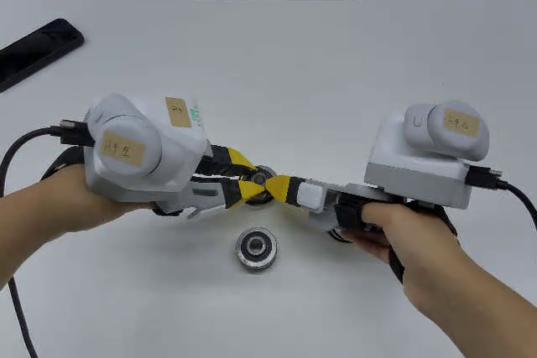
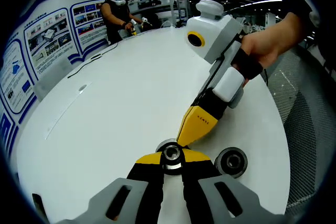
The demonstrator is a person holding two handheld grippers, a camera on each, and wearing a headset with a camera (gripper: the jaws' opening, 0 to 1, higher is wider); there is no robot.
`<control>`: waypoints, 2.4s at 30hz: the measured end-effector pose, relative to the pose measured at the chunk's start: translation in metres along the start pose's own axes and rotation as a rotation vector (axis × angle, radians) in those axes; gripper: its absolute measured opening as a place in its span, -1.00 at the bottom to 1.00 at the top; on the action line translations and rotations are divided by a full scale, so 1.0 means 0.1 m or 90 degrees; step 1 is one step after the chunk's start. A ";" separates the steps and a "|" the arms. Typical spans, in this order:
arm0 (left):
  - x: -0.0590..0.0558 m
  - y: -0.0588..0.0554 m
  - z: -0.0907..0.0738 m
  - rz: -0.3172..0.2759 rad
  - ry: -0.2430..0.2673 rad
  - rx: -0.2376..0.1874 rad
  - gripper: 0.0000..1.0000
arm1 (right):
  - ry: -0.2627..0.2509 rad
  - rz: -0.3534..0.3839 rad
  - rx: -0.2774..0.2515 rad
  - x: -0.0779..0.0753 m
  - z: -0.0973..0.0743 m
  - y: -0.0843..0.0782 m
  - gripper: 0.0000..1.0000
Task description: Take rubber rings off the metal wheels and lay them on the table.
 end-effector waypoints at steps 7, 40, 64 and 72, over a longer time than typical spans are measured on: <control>0.01 0.00 0.00 -0.005 0.006 0.006 -0.73 | -0.003 0.001 -0.004 0.00 0.00 0.01 -0.99; 0.18 0.19 -0.46 -0.067 0.077 -0.062 -0.43 | 0.033 0.024 -0.023 0.11 -0.09 0.13 -0.97; 0.09 0.31 -0.67 -0.053 0.098 -0.088 -0.41 | -0.045 0.066 -0.048 -0.27 -0.76 -0.08 -0.97; 0.03 0.30 -0.68 -0.046 0.095 -0.082 -0.44 | -0.072 0.093 -0.047 -0.38 -0.89 -0.24 -0.97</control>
Point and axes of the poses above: the centre of the closed fingertips' face, and the gripper's own axes: z roughly forward along the fingers, x roughly to its left, y roughly out of its top, the point moved 2 cm from there along -z, roughly backward along the fingers, and after that the axes turned 12 degrees about -z, right-handed, at the moved point
